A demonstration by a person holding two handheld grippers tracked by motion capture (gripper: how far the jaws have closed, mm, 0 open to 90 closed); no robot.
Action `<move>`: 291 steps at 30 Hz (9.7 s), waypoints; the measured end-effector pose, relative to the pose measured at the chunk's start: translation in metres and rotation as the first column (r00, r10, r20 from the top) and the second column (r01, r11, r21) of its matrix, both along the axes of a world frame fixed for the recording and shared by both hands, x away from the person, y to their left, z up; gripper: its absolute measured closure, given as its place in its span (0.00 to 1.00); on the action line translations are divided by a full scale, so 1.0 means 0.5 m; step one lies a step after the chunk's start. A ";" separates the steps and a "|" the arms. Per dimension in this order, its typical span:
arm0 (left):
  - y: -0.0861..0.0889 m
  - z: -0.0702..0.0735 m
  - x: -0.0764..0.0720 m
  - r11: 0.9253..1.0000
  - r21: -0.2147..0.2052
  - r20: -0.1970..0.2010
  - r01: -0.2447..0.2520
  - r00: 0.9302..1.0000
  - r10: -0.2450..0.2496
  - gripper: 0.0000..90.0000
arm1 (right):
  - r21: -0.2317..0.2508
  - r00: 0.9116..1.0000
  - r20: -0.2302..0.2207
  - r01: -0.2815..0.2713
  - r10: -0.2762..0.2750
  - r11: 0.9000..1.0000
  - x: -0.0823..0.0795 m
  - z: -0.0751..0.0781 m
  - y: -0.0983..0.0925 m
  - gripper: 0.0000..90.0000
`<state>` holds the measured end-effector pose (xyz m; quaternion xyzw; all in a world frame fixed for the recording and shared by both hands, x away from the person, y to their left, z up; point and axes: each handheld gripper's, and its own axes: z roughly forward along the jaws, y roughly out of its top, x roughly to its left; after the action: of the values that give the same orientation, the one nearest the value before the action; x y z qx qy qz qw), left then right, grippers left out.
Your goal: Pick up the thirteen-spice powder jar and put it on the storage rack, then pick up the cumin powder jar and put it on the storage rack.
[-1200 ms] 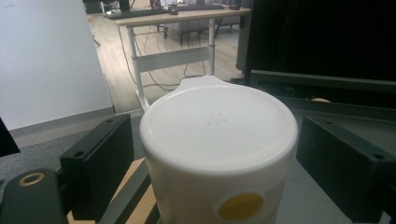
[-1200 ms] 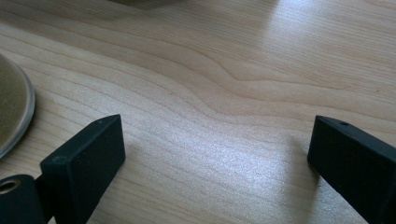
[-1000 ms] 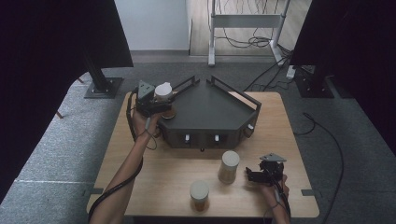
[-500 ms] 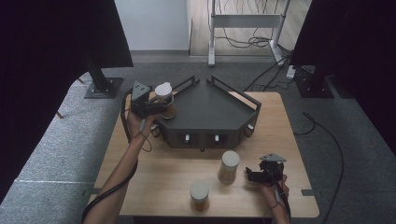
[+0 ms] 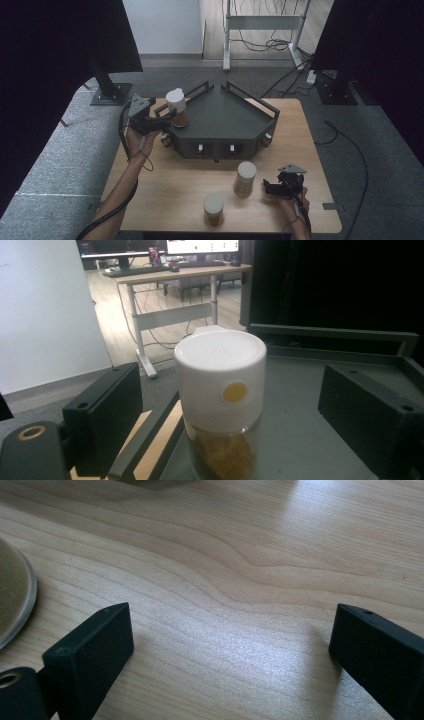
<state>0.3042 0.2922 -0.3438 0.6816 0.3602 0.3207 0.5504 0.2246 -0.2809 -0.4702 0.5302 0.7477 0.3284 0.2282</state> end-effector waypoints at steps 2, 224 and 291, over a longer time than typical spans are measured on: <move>0.005 0.001 -0.006 1.000 0.006 0.000 0.009 1.000 -0.009 0.12 | 0.000 1.000 0.000 0.001 -0.001 1.000 0.000 0.000 0.000 0.04; 0.008 -0.243 -0.088 0.963 0.268 -0.456 0.013 0.883 0.115 0.08 | 0.048 0.979 0.193 -0.070 0.059 0.996 -0.129 0.102 -0.003 0.10; 0.010 -0.242 -0.084 0.963 0.269 -0.458 0.020 0.882 0.110 0.06 | 0.121 0.886 0.249 -0.429 0.391 0.895 -0.206 0.155 0.082 0.02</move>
<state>0.2621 0.2972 -0.4651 0.7978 0.4520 0.2045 0.3427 0.1218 -0.2400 -0.3925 0.3382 0.7820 0.4888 0.1875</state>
